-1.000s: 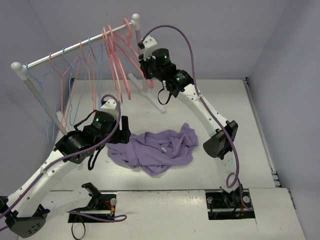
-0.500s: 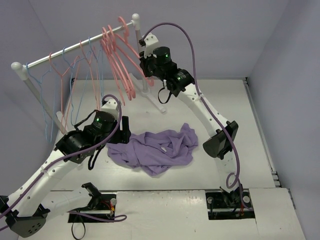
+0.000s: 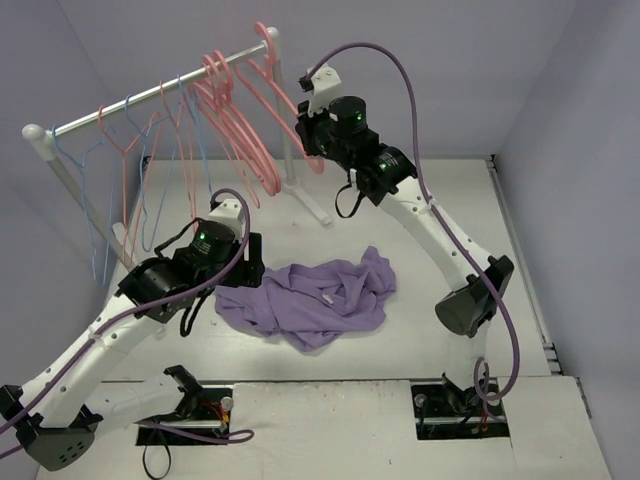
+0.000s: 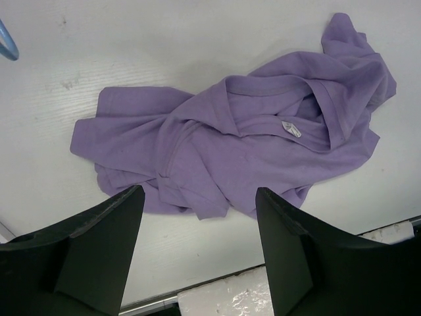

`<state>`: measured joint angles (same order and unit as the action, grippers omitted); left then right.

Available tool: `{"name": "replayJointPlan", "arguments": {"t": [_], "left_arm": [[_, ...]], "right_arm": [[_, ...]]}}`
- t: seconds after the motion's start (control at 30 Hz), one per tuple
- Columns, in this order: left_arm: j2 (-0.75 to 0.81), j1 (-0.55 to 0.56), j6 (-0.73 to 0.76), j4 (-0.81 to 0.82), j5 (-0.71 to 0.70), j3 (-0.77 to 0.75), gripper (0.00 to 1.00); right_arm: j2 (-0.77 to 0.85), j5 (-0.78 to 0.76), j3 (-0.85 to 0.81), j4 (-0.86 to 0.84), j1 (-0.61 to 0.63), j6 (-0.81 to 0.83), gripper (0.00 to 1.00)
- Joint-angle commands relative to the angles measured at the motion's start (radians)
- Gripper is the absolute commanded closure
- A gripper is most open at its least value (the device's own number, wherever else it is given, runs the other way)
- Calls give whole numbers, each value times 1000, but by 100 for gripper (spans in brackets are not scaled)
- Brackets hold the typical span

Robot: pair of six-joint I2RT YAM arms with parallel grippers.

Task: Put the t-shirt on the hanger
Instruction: Pick up the hanger from the clothesline.

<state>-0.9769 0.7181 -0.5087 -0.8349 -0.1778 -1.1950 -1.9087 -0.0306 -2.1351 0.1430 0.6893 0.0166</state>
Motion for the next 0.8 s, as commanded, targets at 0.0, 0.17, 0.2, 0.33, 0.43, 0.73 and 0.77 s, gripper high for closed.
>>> {"name": "replayJointPlan", "arguments": {"t": [0.0, 0.17, 0.2, 0.33, 0.43, 0.73, 0.77], "left_arm": [[-21, -1, 11, 23, 18, -37, 36], [-54, 2, -14, 26, 61, -41, 36], [-63, 3, -25, 27, 64, -41, 36], [-112, 20, -109, 33, 67, -43, 36], [-161, 44, -154, 31, 52, -46, 36], [-346, 107, -340, 30, -132, -66, 39], [-364, 107, -344, 30, -170, -72, 40]], "right_arm": [[135, -23, 64, -130, 11, 6, 100], [275, -34, 260, -132, 24, -6, 100], [299, -41, 321, -132, 26, -10, 100], [479, -61, 556, -132, 29, -17, 100], [599, -100, 710, -132, 27, -18, 100], [935, -146, 1122, -97, 26, -136, 100], [955, -147, 1146, -89, 24, -149, 100]]}}
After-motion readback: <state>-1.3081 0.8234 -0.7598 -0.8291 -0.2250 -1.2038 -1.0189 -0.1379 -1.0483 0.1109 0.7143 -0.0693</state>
